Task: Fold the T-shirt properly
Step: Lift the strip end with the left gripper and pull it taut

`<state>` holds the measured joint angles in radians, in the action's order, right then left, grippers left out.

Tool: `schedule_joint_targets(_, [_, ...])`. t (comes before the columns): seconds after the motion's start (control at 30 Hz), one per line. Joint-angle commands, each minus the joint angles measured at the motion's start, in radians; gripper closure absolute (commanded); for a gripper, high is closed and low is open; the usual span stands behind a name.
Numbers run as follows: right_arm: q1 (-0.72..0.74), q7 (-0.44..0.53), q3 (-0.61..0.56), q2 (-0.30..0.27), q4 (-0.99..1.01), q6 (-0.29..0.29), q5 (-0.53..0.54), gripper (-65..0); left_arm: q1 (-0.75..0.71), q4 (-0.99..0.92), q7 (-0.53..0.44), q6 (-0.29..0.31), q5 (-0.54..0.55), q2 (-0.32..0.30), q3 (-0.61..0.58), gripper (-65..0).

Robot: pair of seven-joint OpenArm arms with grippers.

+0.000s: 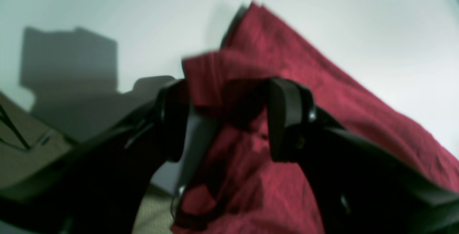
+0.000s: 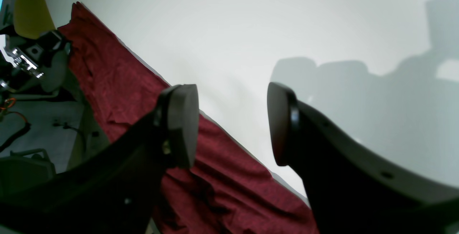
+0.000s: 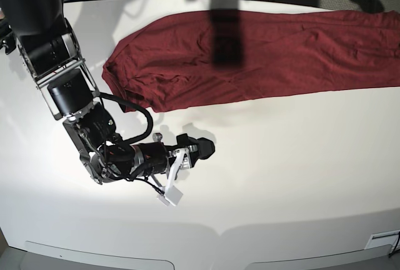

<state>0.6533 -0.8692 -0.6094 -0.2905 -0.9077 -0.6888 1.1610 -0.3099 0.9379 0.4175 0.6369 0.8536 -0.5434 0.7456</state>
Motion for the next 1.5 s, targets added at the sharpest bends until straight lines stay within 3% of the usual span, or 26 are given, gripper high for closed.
schedule_joint_targets(0.0, [0.033, 0.016, 0.007, -0.001, -0.014, -0.009, 0.024, -31.0, 0.000, 0.013, -0.023, 0.019, 0.009, -0.026, 0.007, -33.5])
schedule_joint_targets(0.1, [0.033, 0.015, 0.007, -0.001, -0.014, -0.009, 0.024, -31.0, 0.000, 0.013, -0.014, 0.060, 0.002, -0.016, -0.001, -33.5])
schedule_joint_targets(0.3, [0.033, 0.015, 0.007, -0.001, -0.014, -0.009, 0.024, -31.0, 0.019, 0.012, -0.022, 0.061, -0.185, -0.008, -0.043, -33.5])
schedule_joint_targets(0.53, [0.033, 0.006, 0.007, -0.006, -0.014, -0.009, 0.024, -31.0, 0.025, 0.010, 0.011, 0.061, -0.203, -0.005, -0.117, -33.5])
schedule_joint_targets(0.63, [0.033, 0.004, 0.007, -0.006, -0.014, -0.009, 0.024, -31.0, 0.030, 0.010, -0.035, 0.061, -0.284, -0.012, -0.118, -33.5])
schedule_joint_targets(0.83, [0.033, 0.004, 0.007, -0.006, -0.014, -0.009, 0.024, -31.0, 0.030, 0.011, -0.052, 0.061, -0.289, -0.053, -0.118, -33.5])
schedule_joint_targets(0.97, [0.033, 0.005, 0.007, -0.006, -0.014, -0.009, 0.024, -31.0, 0.030, 0.011, -0.052, 0.020, -0.328, -0.066, -0.118, -33.5])
schedule_joint_targets(1.07, [0.033, 0.005, 0.007, -0.006, -0.014, -0.009, 0.024, -31.0, 0.030, 0.011, -0.047, 0.021, -0.300, -0.052, -0.118, -33.5])
schedule_joint_targets(1.17, [0.033, 0.005, 0.007, -0.006, -0.014, -0.009, 0.024, -31.0, 0.031, 0.011, 0.008, 0.061, -0.212, -0.024, -0.118, -33.5])
schedule_joint_targets(1.27, [0.033, 0.005, 0.007, -0.006, -0.014, -0.009, 0.024, -31.0, 0.031, 0.011, 0.057, 0.061, -0.141, 0.006, -0.118, -33.5])
schedule_joint_targets(1.47, [0.033, 0.005, 0.007, -0.006, -0.014, -0.009, 0.024, -31.0, 0.030, 0.011, 0.095, 0.061, -0.109, 0.040, -0.118, -31.6])
